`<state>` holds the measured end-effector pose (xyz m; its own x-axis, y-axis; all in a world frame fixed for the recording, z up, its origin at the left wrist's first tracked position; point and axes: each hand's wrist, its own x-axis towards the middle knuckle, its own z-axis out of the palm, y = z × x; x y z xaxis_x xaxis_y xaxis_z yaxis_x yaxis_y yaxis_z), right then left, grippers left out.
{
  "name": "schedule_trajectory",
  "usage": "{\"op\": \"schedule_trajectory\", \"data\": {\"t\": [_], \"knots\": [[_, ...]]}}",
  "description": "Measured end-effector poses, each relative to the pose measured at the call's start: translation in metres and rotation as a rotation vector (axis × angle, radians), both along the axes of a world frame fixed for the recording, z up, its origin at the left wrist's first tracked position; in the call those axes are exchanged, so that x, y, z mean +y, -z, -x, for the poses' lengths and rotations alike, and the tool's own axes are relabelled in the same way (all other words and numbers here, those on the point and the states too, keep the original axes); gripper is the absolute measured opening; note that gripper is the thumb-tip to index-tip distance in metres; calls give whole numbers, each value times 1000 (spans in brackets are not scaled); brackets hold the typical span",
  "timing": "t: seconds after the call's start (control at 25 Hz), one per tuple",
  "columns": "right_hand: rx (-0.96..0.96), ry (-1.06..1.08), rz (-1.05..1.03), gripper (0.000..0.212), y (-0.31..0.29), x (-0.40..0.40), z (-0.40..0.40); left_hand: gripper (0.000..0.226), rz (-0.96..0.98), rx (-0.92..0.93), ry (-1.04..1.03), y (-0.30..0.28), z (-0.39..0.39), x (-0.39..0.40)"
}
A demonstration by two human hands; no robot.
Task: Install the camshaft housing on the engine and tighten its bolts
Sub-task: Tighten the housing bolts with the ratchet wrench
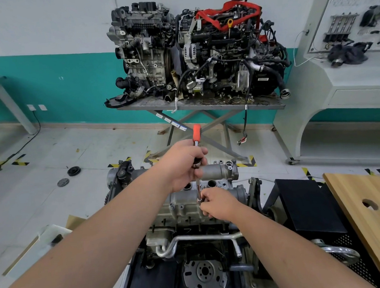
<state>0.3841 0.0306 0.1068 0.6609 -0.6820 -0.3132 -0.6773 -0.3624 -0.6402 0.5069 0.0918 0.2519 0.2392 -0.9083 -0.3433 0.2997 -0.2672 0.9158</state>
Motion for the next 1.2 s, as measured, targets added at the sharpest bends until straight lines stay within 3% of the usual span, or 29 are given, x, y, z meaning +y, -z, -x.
{"op": "schedule_trajectory", "data": {"t": [0.12,0.52,0.92,1.0,1.08,1.2], "knots": [[-8,-7,4,13,0,1,1,26,-6,-196,-47,5,9,-3],[-8,-12,24,14,0,1,1,33,33,-409,-241,6,27,-6],[5,-26,54,13,-3,3,1,30,0,97,-493,-7,40,-7],[6,-33,62,12,-3,4,2,31,-9,102,-459,-8,39,-6],[9,-38,64,11,-3,4,2,31,-26,-133,-307,-7,36,-6],[6,-35,58,9,-4,4,2,16,15,-863,80,-3,26,-7]]}}
